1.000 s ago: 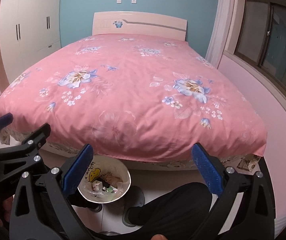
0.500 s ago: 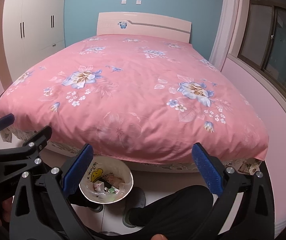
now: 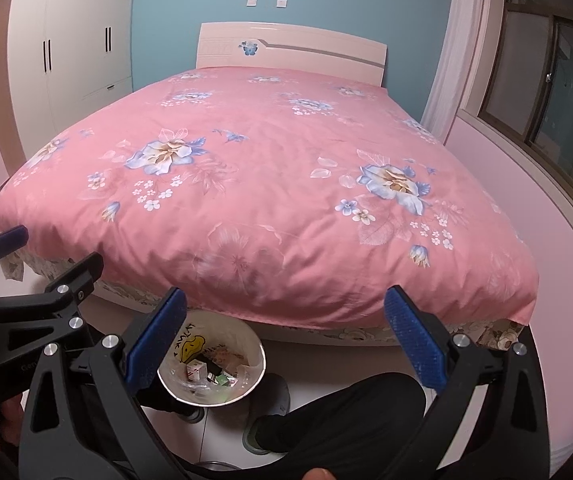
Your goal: Collect trash
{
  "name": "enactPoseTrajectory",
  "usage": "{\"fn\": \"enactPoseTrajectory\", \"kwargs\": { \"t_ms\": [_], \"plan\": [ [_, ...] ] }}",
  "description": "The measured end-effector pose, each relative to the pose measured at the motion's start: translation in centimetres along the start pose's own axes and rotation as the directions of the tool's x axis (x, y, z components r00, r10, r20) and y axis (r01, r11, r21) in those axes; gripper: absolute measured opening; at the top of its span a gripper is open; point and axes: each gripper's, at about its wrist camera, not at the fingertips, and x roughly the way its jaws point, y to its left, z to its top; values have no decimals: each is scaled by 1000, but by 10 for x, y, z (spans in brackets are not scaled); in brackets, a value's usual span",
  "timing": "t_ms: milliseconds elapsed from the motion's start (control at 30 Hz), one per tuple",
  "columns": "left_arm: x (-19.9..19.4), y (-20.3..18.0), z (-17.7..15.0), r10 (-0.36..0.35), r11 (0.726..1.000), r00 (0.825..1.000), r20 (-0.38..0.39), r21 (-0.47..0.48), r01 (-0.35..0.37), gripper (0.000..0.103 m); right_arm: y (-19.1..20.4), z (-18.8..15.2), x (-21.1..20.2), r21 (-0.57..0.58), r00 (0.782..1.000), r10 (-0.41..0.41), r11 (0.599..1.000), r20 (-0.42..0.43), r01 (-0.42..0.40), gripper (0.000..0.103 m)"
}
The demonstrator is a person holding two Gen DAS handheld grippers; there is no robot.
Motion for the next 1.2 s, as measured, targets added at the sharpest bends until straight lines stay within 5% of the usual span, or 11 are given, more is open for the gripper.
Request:
{"fn": "enactPoseTrajectory", "kwargs": {
  "t_ms": [1200],
  "plan": [
    [-1,-9,1,42,999,999,-2,7,-42,98,-4,0,4,-9,1000,4,1000,-9,-4,98]
  ]
}}
